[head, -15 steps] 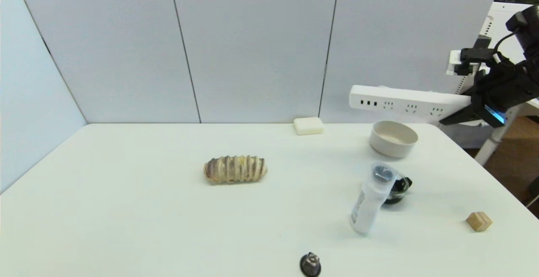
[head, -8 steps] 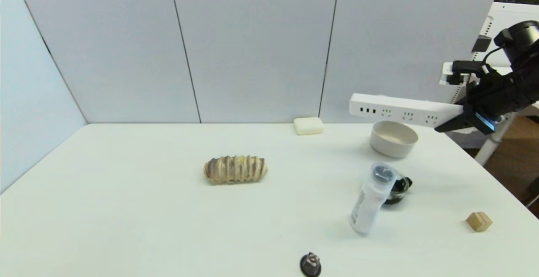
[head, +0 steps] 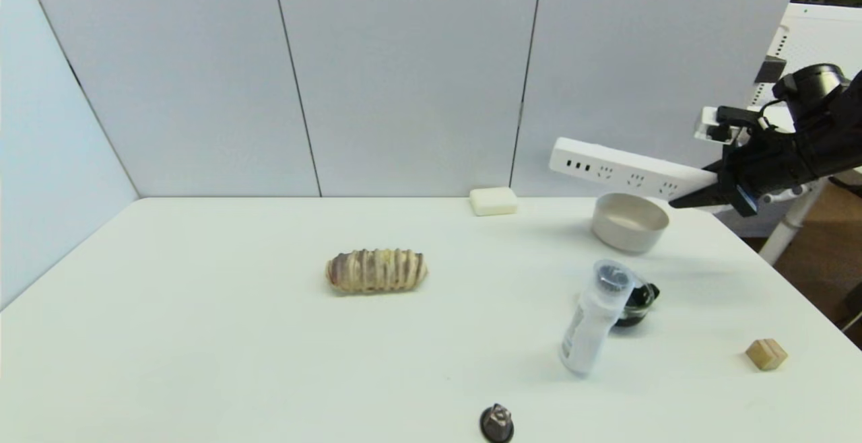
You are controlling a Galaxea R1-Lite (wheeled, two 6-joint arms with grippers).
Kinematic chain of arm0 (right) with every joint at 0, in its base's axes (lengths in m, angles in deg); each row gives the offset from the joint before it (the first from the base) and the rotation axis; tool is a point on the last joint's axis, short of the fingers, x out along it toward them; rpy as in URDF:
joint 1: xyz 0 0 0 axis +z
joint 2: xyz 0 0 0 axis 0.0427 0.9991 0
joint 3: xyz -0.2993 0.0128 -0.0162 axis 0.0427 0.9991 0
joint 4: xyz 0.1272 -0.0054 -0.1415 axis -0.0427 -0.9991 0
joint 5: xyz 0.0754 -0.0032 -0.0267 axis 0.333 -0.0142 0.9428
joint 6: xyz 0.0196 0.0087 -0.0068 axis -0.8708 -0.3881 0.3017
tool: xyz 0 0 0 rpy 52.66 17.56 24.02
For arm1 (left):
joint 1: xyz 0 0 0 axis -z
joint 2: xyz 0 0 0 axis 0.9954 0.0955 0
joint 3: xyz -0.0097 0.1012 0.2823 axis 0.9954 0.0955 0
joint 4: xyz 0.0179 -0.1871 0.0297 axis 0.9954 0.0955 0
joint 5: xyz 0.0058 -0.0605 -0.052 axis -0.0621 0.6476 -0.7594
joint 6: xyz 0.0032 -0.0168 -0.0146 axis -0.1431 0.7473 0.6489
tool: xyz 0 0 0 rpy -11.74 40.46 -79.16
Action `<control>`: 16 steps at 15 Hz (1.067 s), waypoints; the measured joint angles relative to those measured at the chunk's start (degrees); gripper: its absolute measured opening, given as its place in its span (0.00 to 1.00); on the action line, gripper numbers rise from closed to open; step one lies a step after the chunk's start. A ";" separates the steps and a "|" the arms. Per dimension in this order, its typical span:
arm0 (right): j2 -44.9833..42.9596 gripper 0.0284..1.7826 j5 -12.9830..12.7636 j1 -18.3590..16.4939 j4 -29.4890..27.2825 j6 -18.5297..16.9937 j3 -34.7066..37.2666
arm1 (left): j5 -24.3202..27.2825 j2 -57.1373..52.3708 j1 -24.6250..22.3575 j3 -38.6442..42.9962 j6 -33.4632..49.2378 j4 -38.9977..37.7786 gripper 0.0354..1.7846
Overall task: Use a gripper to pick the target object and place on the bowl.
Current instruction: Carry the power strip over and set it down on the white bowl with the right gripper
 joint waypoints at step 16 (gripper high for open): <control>6.01 0.34 0.74 -3.19 0.09 3.18 -0.34 | 0.00 0.00 0.00 0.00 0.02 0.02 0.96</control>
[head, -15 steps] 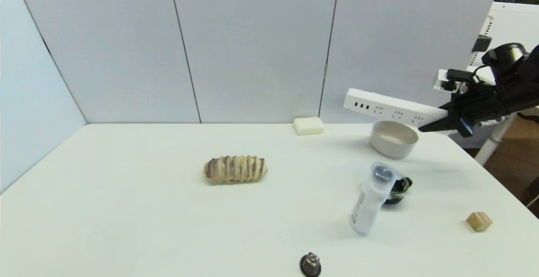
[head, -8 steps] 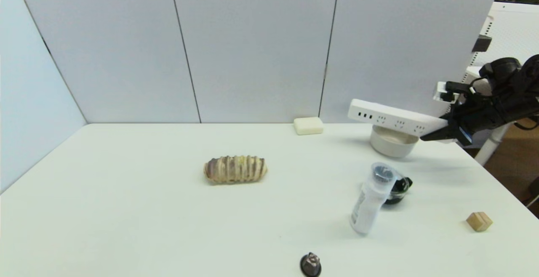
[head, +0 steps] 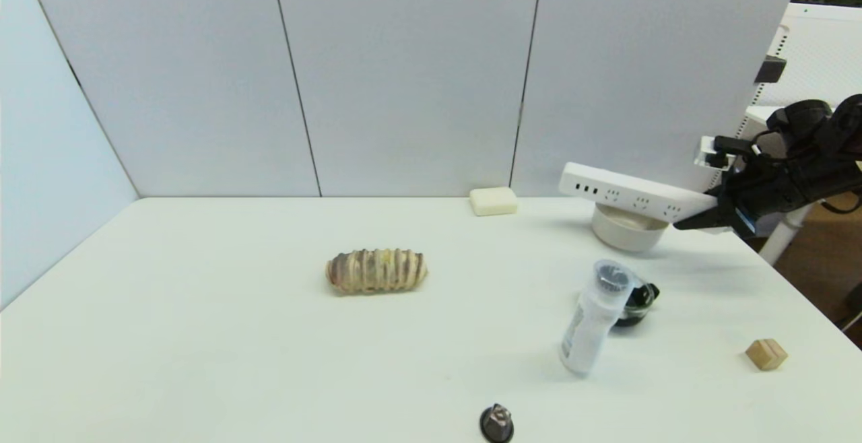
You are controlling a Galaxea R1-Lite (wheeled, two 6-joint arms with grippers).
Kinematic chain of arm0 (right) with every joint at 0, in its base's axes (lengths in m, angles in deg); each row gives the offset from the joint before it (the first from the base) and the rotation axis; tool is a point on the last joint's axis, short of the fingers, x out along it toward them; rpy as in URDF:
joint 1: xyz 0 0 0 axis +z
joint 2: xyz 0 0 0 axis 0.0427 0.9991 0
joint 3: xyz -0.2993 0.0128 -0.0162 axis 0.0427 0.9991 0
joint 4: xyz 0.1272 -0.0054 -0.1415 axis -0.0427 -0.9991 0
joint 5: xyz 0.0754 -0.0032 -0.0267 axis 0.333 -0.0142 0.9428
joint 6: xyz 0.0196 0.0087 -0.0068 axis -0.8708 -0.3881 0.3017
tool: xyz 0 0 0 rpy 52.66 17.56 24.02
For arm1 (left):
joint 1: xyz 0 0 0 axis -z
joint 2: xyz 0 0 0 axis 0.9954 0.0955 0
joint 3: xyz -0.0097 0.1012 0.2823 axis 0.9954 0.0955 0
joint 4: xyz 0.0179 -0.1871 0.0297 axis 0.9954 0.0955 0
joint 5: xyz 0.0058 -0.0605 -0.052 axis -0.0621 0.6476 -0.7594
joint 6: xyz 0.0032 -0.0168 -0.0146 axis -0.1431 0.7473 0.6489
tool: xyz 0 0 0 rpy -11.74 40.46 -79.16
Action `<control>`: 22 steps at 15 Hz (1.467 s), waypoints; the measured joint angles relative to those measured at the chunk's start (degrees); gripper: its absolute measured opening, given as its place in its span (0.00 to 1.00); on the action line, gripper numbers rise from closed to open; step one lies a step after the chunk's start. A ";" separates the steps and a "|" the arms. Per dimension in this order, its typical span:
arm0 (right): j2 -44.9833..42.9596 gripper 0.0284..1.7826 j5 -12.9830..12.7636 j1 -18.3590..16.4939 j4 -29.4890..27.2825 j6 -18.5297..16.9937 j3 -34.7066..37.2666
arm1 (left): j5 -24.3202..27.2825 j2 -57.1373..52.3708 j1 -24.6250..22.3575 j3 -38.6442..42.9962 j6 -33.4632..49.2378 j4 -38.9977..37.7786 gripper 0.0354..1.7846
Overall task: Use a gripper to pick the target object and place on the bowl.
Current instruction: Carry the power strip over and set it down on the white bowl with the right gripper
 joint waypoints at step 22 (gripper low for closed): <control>-0.06 0.34 1.11 0.46 -0.15 1.68 0.00 | 0.00 0.00 0.00 0.00 0.00 -0.02 0.96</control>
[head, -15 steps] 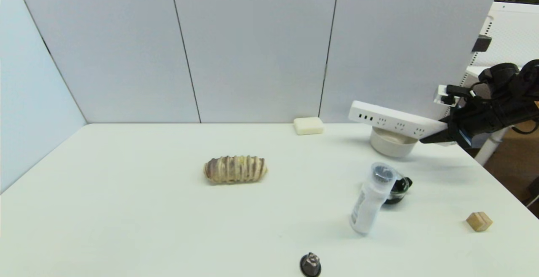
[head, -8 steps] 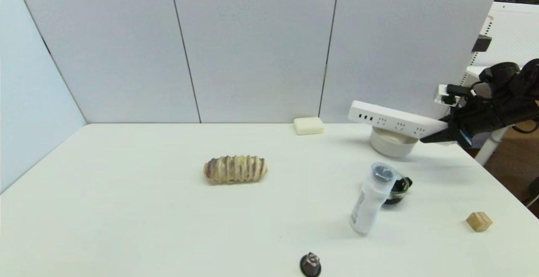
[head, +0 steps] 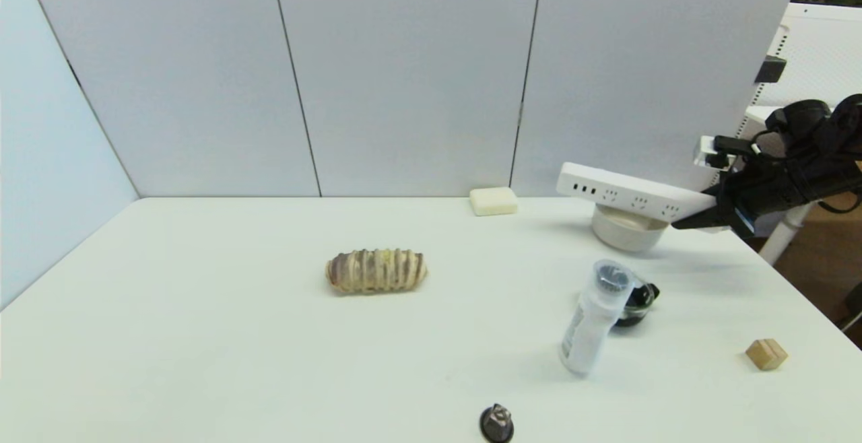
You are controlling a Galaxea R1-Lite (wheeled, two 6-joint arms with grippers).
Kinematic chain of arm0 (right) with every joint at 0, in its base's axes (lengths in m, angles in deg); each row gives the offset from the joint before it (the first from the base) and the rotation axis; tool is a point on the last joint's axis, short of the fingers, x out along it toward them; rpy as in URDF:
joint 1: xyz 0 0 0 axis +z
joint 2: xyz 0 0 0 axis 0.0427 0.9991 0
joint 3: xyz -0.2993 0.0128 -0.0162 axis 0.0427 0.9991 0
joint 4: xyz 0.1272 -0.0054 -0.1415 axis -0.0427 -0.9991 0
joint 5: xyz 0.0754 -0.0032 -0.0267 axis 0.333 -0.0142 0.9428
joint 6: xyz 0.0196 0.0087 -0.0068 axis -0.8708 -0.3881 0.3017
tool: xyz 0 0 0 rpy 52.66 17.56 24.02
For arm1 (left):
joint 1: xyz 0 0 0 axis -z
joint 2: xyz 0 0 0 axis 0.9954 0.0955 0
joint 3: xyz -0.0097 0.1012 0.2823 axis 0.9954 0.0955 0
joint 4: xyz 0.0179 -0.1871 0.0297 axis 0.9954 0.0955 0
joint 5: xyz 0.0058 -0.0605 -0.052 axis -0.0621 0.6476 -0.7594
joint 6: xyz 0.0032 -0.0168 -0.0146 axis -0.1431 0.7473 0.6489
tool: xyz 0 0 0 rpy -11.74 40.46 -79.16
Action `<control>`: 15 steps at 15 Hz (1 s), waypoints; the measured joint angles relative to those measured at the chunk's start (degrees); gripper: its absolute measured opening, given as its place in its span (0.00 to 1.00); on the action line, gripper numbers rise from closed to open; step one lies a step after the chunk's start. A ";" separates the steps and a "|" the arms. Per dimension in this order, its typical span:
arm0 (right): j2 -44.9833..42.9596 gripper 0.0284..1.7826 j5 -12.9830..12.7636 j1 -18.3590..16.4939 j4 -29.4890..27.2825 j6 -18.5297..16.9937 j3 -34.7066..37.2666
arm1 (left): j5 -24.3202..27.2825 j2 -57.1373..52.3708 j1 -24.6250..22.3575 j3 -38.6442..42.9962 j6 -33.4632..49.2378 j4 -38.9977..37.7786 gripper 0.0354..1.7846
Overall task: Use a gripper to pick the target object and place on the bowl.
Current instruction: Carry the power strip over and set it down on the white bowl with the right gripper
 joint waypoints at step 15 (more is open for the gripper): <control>-0.90 0.34 -0.48 0.24 -0.50 -1.02 -0.09 | 0.02 0.00 0.00 0.00 -0.02 0.00 0.96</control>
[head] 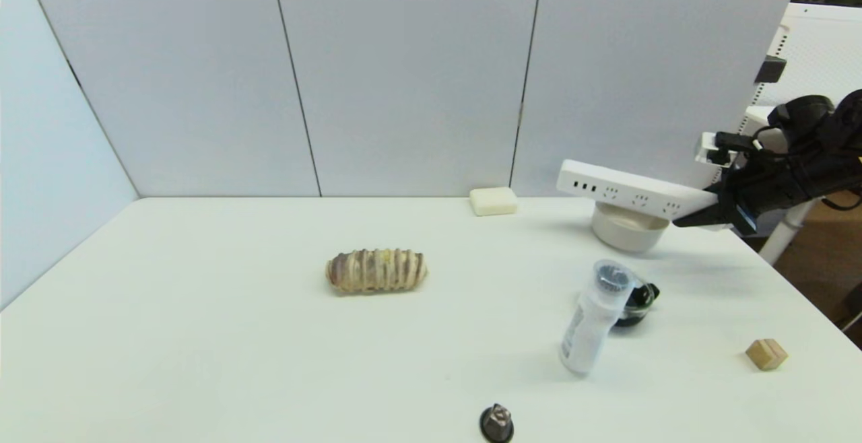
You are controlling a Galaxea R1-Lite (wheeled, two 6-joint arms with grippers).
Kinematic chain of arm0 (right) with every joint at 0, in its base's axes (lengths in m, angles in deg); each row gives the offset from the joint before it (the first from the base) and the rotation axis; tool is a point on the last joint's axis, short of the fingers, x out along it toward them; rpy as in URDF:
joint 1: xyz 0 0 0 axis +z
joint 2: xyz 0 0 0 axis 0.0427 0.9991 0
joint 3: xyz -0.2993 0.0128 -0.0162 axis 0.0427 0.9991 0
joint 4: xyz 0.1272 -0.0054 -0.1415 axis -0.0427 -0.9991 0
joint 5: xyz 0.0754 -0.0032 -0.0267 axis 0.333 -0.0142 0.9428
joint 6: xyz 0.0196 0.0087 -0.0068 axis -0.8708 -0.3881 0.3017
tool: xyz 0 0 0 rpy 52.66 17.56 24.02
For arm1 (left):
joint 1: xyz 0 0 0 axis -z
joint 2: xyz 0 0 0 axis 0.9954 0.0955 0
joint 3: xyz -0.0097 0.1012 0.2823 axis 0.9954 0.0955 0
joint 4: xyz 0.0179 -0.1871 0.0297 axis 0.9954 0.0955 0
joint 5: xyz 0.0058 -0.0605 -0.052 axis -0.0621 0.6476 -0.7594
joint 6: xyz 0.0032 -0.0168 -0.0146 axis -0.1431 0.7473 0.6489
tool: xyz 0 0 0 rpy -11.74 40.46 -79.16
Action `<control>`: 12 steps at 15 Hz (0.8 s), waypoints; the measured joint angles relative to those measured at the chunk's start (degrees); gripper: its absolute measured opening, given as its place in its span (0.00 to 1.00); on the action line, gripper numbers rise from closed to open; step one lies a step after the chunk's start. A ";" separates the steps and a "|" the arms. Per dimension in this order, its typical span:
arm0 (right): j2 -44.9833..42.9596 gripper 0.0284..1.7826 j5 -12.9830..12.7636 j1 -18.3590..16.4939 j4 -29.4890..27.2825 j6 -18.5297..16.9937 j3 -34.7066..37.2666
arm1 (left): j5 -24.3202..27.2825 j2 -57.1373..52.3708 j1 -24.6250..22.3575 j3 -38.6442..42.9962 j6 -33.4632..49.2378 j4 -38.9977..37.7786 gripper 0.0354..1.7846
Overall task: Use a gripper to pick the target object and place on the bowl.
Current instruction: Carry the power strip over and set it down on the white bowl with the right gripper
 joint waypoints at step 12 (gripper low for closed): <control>0.05 0.34 -0.11 0.01 -2.23 0.22 -0.44 | -0.02 0.00 0.00 0.00 0.00 0.00 0.96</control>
